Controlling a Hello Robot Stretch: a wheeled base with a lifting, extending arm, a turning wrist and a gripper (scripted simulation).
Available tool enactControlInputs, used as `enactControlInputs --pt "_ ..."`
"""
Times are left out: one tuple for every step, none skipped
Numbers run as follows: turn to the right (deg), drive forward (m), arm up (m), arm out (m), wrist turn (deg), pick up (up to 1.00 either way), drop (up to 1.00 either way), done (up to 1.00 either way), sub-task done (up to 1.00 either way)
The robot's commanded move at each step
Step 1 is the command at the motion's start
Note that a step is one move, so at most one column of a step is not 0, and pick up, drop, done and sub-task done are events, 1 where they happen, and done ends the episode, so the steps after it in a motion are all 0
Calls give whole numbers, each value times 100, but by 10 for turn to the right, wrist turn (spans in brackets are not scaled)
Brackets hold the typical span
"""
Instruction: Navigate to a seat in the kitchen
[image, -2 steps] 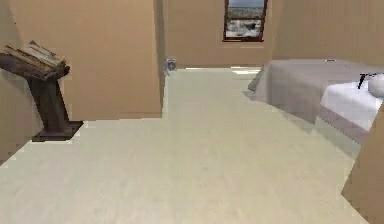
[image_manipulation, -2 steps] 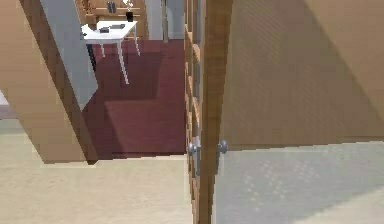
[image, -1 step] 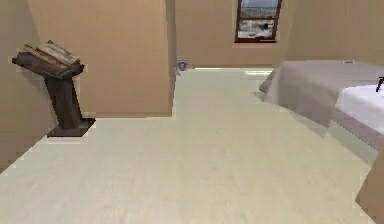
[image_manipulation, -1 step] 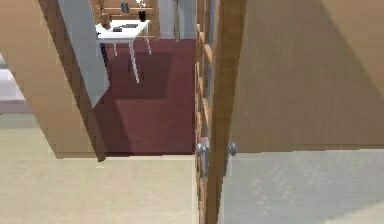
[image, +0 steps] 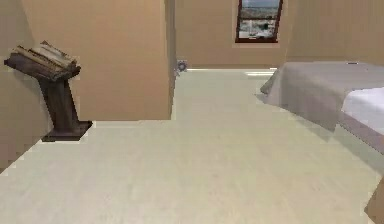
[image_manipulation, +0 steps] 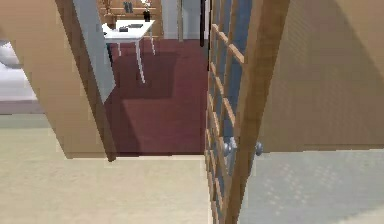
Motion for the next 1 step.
enactControlInputs --pt "450 0 0 0 0 0 0 0 0"
